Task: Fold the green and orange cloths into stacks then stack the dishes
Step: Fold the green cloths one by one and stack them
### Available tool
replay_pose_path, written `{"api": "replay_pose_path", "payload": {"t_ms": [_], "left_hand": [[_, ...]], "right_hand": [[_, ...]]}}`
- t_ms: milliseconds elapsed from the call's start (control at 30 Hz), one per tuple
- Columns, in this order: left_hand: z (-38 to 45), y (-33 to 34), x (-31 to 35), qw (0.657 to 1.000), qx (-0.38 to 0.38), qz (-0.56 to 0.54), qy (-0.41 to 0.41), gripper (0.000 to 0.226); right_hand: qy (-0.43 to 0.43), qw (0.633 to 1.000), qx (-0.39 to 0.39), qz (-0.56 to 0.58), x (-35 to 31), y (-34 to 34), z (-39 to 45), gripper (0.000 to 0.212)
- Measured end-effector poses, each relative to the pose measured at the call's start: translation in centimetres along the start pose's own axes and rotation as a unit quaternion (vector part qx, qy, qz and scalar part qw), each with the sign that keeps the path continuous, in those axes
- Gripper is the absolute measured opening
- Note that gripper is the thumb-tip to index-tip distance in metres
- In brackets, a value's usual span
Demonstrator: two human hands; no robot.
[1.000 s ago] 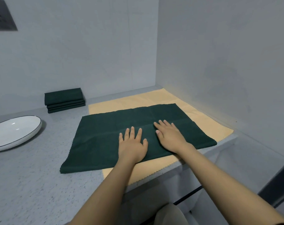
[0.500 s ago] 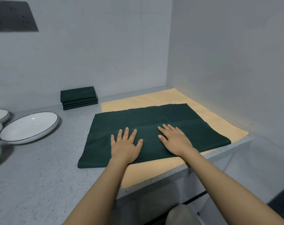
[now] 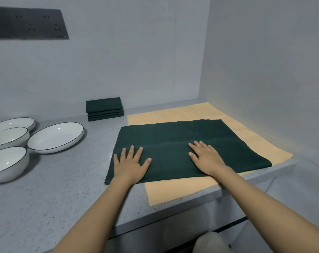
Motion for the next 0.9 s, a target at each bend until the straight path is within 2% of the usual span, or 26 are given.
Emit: {"api": "replay_pose_path", "payload": {"t_ms": [100, 267, 534, 901], "left_hand": [[0.1, -0.5, 0.1, 1.000, 0.007, -0.022, -0.007, 0.066], [3.2, -2.5, 1.0, 0.996, 0.057, -0.064, -0.002, 0.056], [10.8, -5.4, 3.2, 0.987, 0.076, -0.136, 0.037, 0.023], [19.5, -3.0, 3.1, 0.974, 0.127, -0.188, 0.024, 0.032]], "right_hand": [[0.000, 1.000, 0.010, 0.020, -0.4, -0.5, 0.2, 0.051], [-0.025, 0.995, 0.075, 0.054, -1.4, -2.2, 3.0, 0.043], [-0.016, 0.996, 0.067, 0.049, -0.9, -3.5, 10.6, 0.043], [-0.005, 0.988, 0.124, 0.088, 1.4, -2.6, 19.0, 0.035]]}}
Point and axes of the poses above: each hand's wrist, its own z-axis towards the middle knuckle, its own y-axis out of the palm, x = y × z, the point moved 1 cm from there along z, towards the middle knuckle, and after that the axes turned 14 degrees about z, right-handed, at the moved point
